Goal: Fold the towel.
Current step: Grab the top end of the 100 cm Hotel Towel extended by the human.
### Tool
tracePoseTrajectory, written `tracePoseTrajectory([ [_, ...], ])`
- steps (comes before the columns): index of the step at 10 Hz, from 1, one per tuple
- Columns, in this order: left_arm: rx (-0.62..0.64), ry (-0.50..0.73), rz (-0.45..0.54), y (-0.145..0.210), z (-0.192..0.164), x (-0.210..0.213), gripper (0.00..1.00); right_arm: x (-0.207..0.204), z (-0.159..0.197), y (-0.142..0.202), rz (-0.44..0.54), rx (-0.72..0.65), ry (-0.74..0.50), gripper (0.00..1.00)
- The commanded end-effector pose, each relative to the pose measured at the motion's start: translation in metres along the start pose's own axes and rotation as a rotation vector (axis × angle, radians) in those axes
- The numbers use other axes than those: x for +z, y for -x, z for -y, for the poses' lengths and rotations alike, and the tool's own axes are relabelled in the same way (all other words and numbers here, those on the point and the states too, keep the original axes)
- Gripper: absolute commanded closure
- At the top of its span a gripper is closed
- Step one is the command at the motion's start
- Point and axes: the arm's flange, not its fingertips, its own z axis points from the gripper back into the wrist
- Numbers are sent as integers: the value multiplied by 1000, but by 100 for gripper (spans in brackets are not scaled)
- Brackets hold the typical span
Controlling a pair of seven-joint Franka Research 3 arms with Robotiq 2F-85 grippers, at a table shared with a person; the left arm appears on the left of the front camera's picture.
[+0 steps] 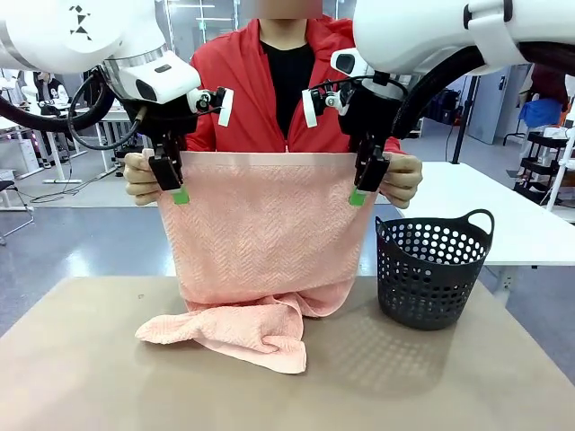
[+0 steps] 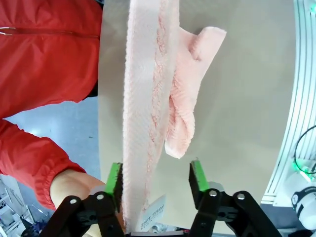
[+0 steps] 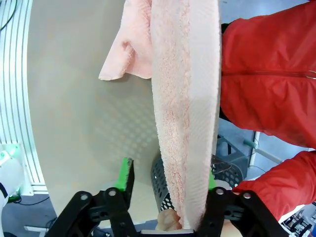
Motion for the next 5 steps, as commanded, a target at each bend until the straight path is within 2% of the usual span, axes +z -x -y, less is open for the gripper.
tracePoseTrajectory([
  [1,-31,-5,31,6,3,1,100,-3,-6,0,-26,-25,27,100],
  [2,-35,-7,33,5,3,2,83,-2,-5,-1,-24,-25,30,100],
  [3,-39,-5,38,5,3,3,94,-1,-5,-2,-23,-25,30,96],
  [4,-39,-6,37,5,3,4,100,0,-5,-2,-21,-23,31,100],
  [5,-36,-5,34,6,3,4,100,0,-5,-2,-20,-23,29,100],
])
